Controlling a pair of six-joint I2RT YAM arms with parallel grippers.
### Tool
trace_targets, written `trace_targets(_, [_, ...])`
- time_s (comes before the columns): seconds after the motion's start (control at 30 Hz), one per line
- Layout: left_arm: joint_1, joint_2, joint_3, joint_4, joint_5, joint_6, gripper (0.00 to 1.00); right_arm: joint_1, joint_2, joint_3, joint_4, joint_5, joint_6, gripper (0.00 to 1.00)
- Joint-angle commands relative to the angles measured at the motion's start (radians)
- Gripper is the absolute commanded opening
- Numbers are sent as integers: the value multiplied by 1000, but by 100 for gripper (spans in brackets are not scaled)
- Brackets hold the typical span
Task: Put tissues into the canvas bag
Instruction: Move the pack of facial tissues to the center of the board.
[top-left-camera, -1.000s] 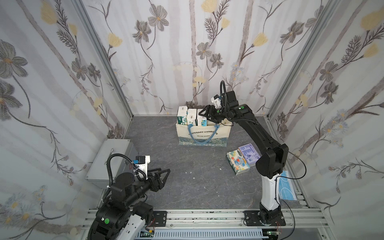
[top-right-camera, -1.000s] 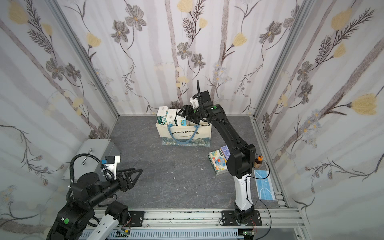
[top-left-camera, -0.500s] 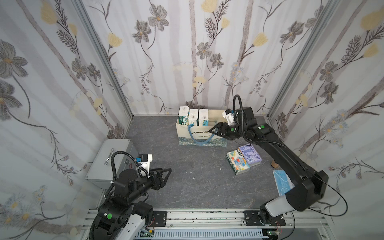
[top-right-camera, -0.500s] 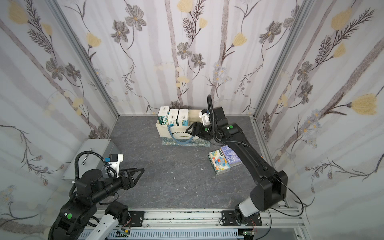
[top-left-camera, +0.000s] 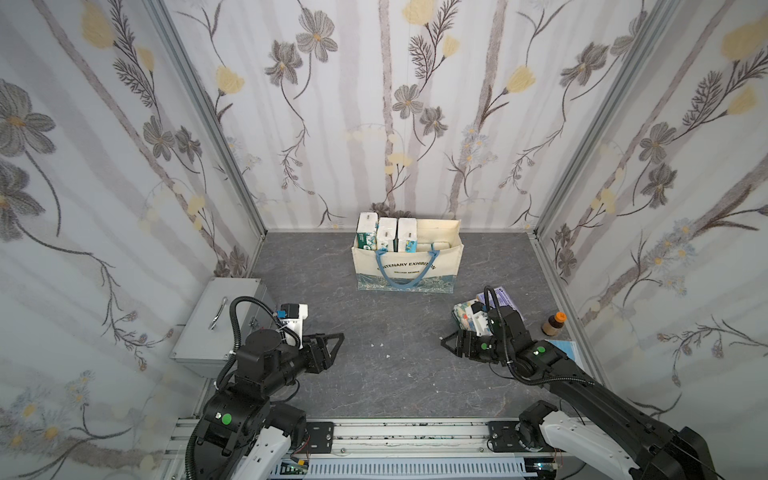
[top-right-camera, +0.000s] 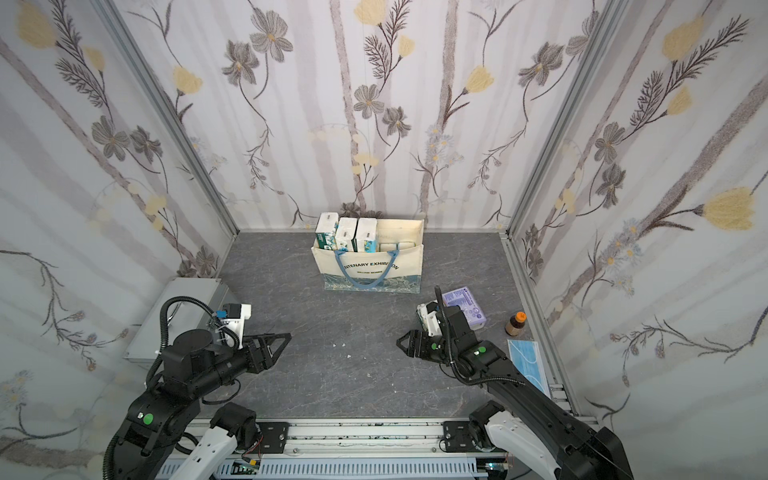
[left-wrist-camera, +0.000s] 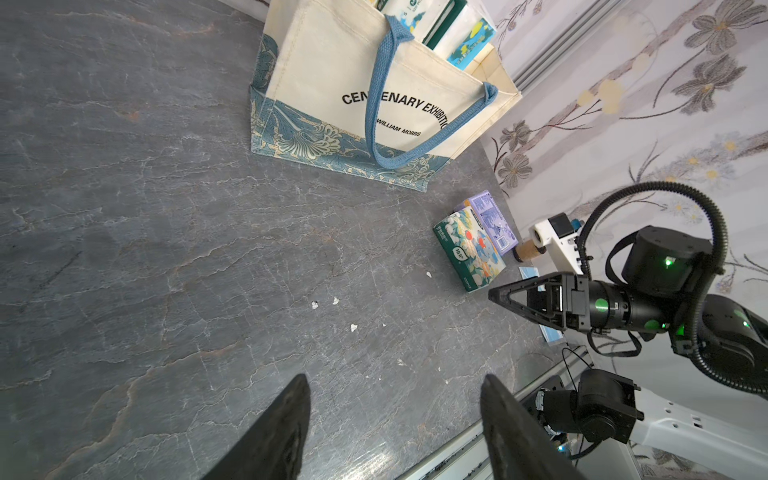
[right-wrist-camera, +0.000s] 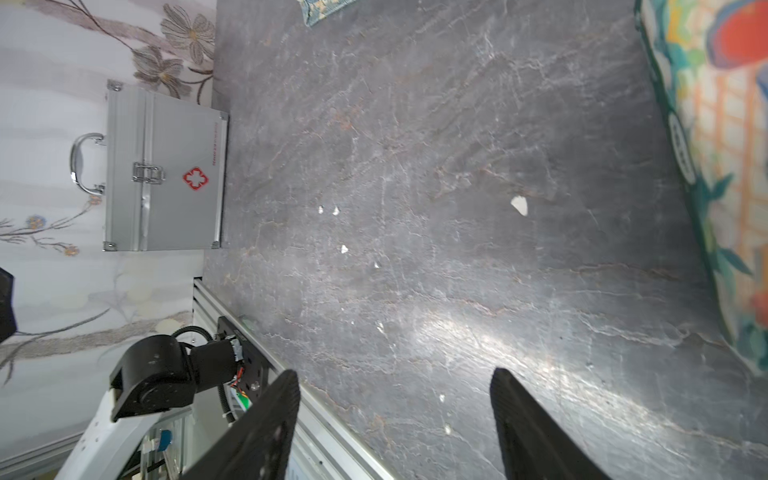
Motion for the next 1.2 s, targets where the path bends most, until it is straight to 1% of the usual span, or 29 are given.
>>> trace_targets(0.0, [8,14,-1,37,1,-7,66,3,-72,-61,13,79,-43,74])
trace_targets(0.27, [9,-2,-1,23,-36,-14,67,3,-322,-158,-188,170,-160,74])
trace_targets(0.37, [9,-9,1,14,-59,-19,67,3,-390,-201,-147,127,-157,74])
trace_targets(0.47, [6,-26,3,5,-79,-24,67,3,-423,-207,-136,97,-177,75])
trace_targets(0.67, [2,-67,0,0,-106,-32,67,3,-491,-241,-90,-26,-176,75])
trace_targets(0.8, [2,-59,0,4,-92,-31,67,5,-562,-257,-103,23,-169,76])
trace_targets(0.93, [3,-56,-3,10,-76,-27,67,12,-577,-272,-118,94,-143,76])
trace_targets(1.17, [2,-50,-3,17,-63,-25,68,29,-572,-270,-117,109,-147,76])
